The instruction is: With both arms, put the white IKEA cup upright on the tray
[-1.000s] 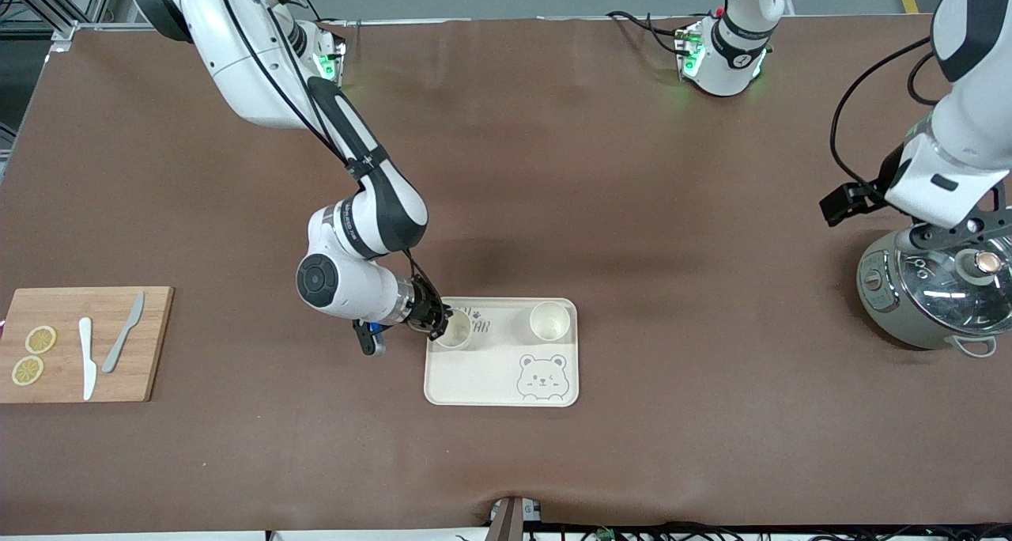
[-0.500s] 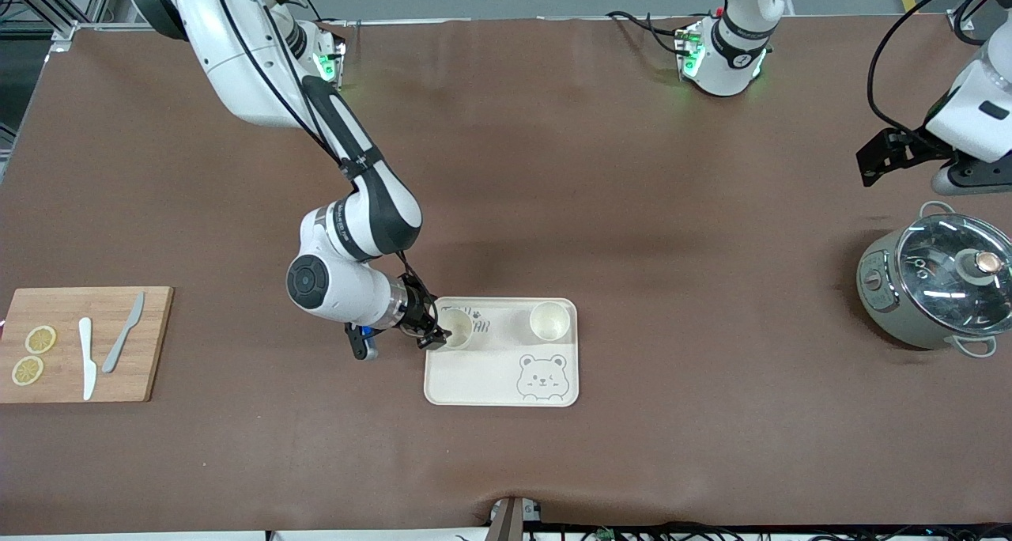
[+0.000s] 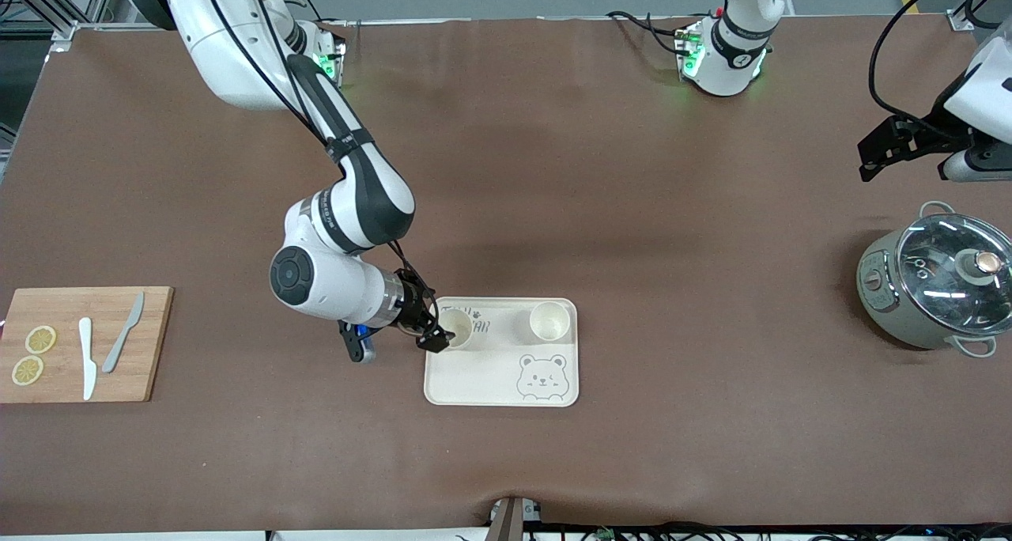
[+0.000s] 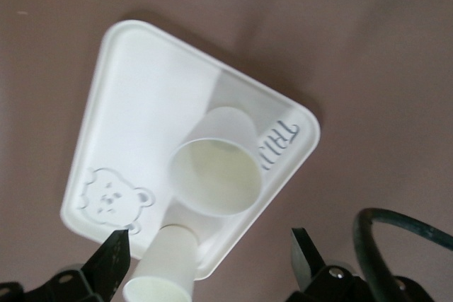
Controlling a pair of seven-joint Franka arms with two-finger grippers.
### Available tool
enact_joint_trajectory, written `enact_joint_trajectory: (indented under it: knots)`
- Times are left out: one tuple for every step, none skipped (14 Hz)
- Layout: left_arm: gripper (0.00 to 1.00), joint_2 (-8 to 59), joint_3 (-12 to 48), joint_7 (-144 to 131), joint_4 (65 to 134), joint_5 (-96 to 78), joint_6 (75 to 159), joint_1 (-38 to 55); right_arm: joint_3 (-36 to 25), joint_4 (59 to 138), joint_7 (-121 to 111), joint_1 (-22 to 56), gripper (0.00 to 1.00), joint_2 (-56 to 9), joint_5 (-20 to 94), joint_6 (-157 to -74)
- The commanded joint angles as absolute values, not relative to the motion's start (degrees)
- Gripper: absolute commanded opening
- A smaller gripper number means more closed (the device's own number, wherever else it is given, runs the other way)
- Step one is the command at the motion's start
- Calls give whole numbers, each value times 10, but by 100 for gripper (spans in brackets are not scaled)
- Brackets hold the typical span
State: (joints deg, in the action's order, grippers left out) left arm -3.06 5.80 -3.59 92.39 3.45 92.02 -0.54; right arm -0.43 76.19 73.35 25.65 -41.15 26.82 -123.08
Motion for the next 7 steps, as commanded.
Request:
enact_joint_trajectory:
  knots:
    - [100,-25,53,-28,911,18,916,-5,-4,731,715,231,100,-389,272,-1201]
    - [100,-29,53,-32,911,16,915,-5,-4,731,713,214,100,-371,266,-1180]
    - [100,-29,52,-33,910,17,915,-5,-5,729,714,199,100,-366,265,-1161]
    - [100,-30,54,-34,911,17,913,-4,-11,728,709,187,100,-353,252,-1146]
    - [100,-34,55,-34,911,17,908,-4,-13,727,707,174,100,-337,227,-1137]
    - [100,-35,57,-29,911,17,895,-4,-12,727,701,164,100,-324,201,-1131]
    - [100,-35,57,-28,911,17,890,-4,-12,727,687,163,100,-308,170,-1127]
